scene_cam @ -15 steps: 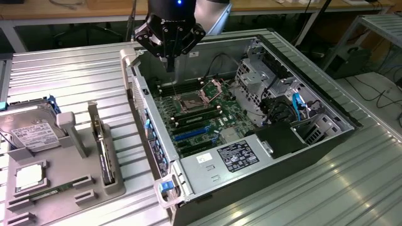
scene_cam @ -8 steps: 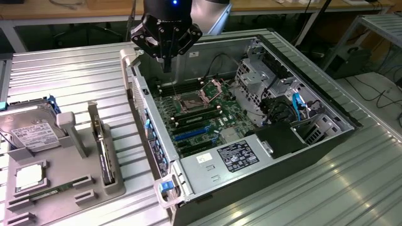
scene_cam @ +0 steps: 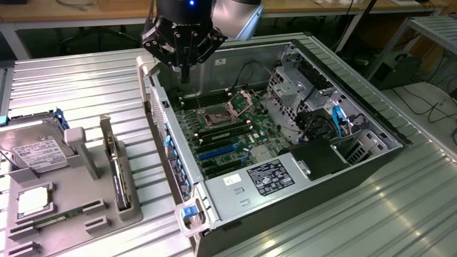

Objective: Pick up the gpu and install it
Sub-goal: 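Reach for the gpu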

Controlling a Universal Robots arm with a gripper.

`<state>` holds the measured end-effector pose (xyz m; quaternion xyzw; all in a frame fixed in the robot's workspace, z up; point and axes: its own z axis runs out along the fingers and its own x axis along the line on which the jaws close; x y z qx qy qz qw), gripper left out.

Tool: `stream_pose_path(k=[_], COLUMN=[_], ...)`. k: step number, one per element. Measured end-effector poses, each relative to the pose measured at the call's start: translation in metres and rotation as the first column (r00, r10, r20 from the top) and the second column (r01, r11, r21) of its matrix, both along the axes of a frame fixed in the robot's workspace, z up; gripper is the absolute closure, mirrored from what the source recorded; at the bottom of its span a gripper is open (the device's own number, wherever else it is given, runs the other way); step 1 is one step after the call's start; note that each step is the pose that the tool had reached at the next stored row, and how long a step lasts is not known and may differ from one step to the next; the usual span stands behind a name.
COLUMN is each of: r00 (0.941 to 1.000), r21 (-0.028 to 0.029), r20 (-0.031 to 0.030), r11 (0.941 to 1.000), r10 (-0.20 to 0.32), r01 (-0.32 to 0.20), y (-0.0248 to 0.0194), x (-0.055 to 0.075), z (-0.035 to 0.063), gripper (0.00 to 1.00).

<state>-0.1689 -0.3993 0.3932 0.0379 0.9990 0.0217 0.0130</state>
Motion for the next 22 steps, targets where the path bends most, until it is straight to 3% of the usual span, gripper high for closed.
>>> stream_pose_path(k=[22], r00=[1.0], r21=[0.0001], r20=[-0.0021], r11=[1.0], r10=[0.0], r01=[0.0], y=[-0.0001], x=[-0.023], z=[-0.0002], gripper=[0.89])
